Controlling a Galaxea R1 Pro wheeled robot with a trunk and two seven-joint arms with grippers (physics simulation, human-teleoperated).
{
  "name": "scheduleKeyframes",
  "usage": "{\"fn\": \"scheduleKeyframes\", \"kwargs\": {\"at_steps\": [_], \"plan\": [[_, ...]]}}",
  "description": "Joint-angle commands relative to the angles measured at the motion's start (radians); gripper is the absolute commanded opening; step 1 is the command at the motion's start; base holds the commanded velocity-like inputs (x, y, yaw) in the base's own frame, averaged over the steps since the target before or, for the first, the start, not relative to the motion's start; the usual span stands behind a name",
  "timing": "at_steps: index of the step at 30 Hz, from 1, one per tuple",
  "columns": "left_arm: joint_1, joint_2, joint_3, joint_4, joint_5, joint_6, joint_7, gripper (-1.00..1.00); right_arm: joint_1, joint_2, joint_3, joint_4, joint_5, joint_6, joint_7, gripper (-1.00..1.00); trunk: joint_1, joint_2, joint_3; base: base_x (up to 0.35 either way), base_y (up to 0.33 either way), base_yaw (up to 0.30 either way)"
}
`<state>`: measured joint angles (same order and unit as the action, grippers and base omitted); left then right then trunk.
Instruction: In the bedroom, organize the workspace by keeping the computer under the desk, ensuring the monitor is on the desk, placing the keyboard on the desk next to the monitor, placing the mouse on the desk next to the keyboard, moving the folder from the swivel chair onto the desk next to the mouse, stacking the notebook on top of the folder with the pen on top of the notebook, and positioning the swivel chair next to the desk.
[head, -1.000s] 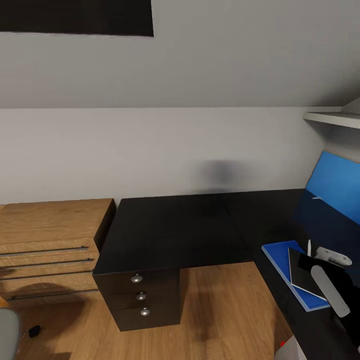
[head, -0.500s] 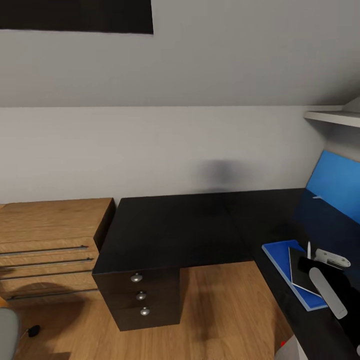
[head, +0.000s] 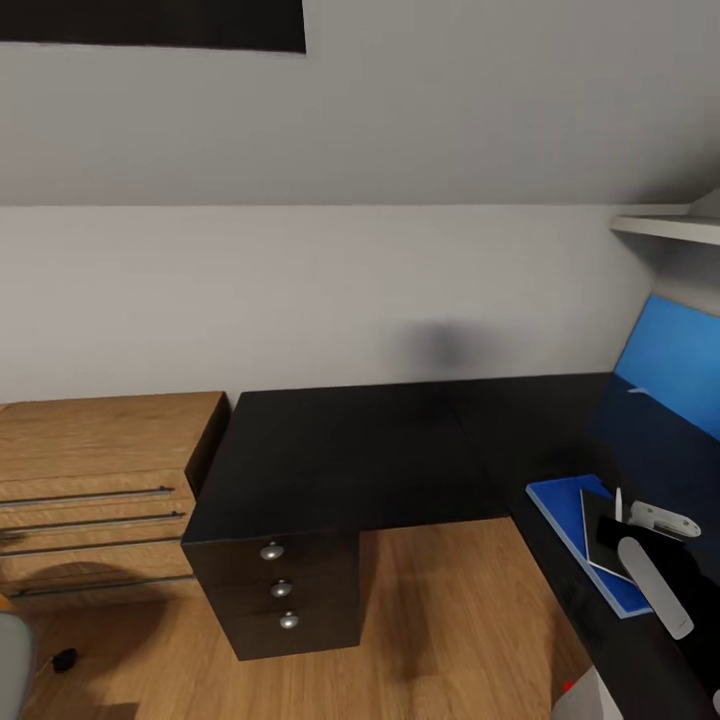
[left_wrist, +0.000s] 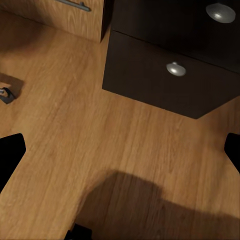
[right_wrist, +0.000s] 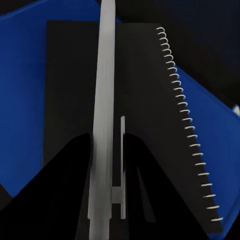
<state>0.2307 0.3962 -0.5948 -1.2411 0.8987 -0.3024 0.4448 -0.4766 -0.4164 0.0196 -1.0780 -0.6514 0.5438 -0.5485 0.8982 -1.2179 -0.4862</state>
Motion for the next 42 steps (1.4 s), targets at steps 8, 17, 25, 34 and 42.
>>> {"fn": "scheduleKeyframes", "kwargs": {"at_steps": [8, 17, 25, 34, 42], "plan": [[-0.001, 0.001, -0.003, -0.001, 0.009, -0.008, 0.003, 1.00, -0.001, -0.001, 0.002, 0.000, -0.008, 0.002, -0.008, -1.00, 0.031, -0.057, -0.026, 0.000, 0.000, 0.000], [-0.001, 0.001, -0.002, 0.000, 0.008, -0.008, 0.000, 1.00, -0.001, -0.001, 0.002, 0.000, -0.008, 0.001, -0.011, 1.00, 0.031, -0.057, -0.026, 0.000, 0.000, 0.000], [-0.001, 0.001, -0.005, 0.002, 0.007, -0.008, -0.001, 1.00, 0.000, -0.001, 0.002, -0.010, -0.008, 0.000, -0.011, 1.00, 0.031, -0.057, -0.026, 0.000, 0.000, 0.000], [-0.001, 0.000, -0.006, 0.010, 0.014, -0.008, -0.004, 1.00, 0.023, 0.038, -0.004, -0.169, -0.009, 0.007, -0.017, 1.00, 0.031, -0.057, -0.026, 0.000, 0.000, 0.000], [-0.001, 0.000, -0.007, 0.011, 0.014, -0.006, -0.002, 1.00, 0.027, 0.146, 0.001, -0.217, -0.011, 0.006, -0.017, 1.00, 0.031, -0.057, -0.026, -0.064, 0.000, 0.020]]}}
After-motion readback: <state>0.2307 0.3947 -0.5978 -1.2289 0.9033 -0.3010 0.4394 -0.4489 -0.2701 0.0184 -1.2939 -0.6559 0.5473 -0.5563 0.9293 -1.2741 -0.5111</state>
